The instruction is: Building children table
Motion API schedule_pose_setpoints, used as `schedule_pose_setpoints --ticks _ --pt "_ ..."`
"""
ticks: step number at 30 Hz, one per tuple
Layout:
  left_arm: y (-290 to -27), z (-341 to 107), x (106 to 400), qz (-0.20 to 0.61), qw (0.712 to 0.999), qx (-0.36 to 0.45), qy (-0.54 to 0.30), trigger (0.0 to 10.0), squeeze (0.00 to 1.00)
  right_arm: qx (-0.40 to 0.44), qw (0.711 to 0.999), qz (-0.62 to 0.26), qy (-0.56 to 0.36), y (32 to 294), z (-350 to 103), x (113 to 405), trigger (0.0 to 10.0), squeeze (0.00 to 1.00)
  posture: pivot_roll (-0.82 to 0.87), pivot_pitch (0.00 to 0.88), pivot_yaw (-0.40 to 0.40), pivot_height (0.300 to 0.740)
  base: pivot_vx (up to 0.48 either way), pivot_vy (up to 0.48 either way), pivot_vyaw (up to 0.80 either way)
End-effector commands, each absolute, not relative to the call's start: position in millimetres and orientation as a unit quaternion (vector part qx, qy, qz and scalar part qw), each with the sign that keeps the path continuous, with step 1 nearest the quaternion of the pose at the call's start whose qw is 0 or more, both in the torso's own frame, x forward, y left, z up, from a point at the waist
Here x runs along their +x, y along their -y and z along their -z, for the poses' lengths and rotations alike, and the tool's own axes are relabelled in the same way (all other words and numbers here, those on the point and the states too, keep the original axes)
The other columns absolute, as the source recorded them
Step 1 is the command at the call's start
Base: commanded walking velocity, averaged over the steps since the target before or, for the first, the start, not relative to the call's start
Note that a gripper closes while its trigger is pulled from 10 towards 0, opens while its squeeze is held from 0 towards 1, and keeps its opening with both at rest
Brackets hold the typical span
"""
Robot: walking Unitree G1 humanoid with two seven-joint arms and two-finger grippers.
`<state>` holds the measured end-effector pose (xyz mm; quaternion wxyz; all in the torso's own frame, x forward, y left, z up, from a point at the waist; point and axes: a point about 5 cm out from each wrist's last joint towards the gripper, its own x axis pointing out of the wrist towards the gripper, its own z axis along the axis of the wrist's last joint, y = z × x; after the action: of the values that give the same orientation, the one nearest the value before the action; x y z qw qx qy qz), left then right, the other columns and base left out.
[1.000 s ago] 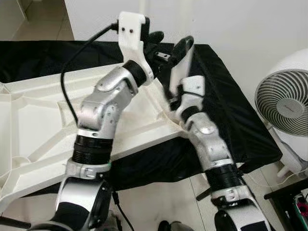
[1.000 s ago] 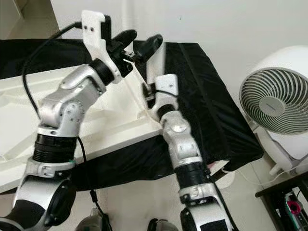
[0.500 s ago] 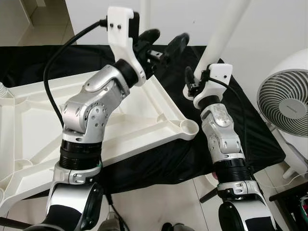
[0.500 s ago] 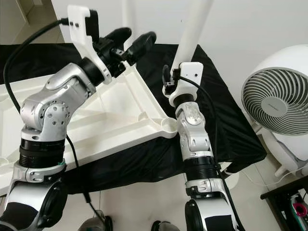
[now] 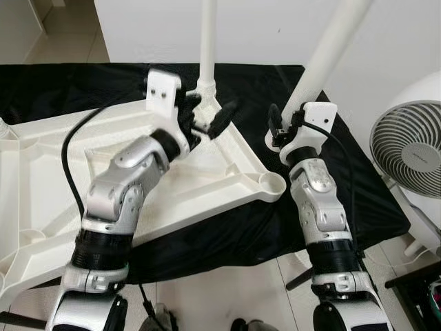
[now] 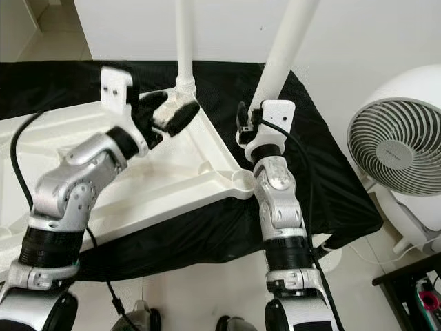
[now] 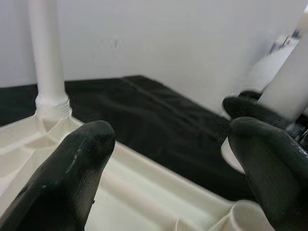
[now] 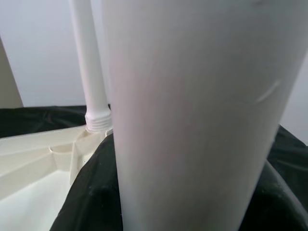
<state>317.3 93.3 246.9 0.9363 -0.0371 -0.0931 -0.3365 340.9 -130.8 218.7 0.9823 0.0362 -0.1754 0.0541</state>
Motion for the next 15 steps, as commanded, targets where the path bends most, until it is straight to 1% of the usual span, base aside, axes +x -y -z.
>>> schedule_pose_setpoints --ticks 1,2,5,10,15 --pt "-87.3 -235.5 315.6 0.377 0.922 -0.013 0.086 10.0 0.00 0.035 0.981 -0.050 0.182 132.3 -219.2 337.3 10.0 0.00 0.14 0.117 -0.061 0.740 0.000 0.000 0.00" --pt "-87.3 -235.5 315.6 0.377 0.922 -0.013 0.086 10.0 0.00 0.035 0.981 -0.050 0.182 132.3 -219.2 337.3 10.0 0.00 0.14 0.117 -0.061 0.740 0.000 0.000 0.00" --pt "-87.8 -212.2 316.0 0.363 0.930 0.001 0.062 10.0 0.00 0.023 0.984 -0.048 0.170 132.0 -208.2 330.2 10.0 0.00 0.12 0.119 -0.053 0.740 0.000 0.000 0.00" --pt "-84.2 -202.6 311.0 0.369 0.927 0.006 0.058 10.0 0.00 0.018 0.986 -0.051 0.158 129.8 -199.5 323.7 10.0 0.00 0.12 0.113 -0.052 0.740 0.000 0.000 0.00" --pt "-78.0 -197.2 304.6 0.380 0.923 -0.001 0.062 10.0 0.00 0.021 0.988 -0.058 0.142 125.3 -189.1 316.9 10.0 0.00 0.10 0.095 -0.031 0.740 0.000 0.000 0.00"
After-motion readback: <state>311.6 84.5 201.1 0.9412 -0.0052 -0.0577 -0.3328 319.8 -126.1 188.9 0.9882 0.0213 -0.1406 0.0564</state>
